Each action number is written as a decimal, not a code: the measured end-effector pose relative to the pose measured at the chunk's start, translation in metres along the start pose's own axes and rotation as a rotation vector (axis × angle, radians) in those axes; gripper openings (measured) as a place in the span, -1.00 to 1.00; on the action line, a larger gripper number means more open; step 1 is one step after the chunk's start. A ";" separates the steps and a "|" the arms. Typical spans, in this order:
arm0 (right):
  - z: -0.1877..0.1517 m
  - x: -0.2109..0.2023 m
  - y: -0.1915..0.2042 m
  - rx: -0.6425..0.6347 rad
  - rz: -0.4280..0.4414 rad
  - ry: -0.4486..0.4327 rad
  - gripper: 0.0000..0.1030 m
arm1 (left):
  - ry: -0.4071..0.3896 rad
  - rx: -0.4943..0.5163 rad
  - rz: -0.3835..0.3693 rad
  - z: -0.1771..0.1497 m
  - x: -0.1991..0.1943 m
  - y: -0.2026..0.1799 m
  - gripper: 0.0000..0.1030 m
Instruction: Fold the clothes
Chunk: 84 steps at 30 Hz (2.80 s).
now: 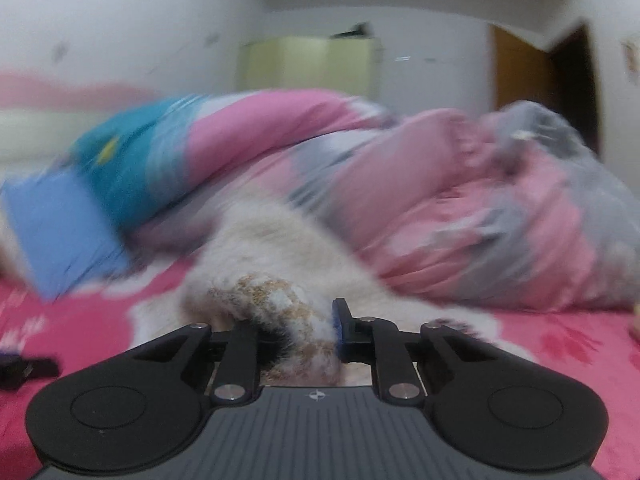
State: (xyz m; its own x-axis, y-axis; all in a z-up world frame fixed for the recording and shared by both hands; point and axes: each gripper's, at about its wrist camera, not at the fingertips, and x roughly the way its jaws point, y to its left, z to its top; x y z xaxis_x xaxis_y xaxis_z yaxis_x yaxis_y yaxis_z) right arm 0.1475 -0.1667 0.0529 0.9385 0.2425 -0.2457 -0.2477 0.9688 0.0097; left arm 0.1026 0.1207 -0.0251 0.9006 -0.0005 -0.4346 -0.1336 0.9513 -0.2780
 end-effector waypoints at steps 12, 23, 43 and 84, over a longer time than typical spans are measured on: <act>-0.021 0.009 -0.082 0.210 -0.058 -0.004 -0.69 | 0.059 0.040 -0.214 0.078 0.110 -0.020 0.75; -0.039 0.017 -0.088 0.227 0.013 0.010 -0.61 | 0.185 -0.240 -0.437 0.133 0.214 -0.044 1.00; -0.035 0.004 -0.061 0.047 -0.017 0.024 -0.78 | 0.134 -0.061 -0.328 0.154 0.181 -0.114 -0.61; 0.182 -0.362 -0.031 -0.128 -0.166 -0.998 -0.80 | -0.534 0.013 -0.726 0.236 -0.280 -0.132 -0.61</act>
State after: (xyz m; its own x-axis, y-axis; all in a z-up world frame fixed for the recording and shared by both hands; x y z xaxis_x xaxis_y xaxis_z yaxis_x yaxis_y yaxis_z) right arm -0.1405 -0.2749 0.3174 0.7214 0.0943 0.6860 -0.0649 0.9955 -0.0686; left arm -0.0349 0.0683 0.3351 0.8341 -0.4624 0.3009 0.5448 0.7761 -0.3176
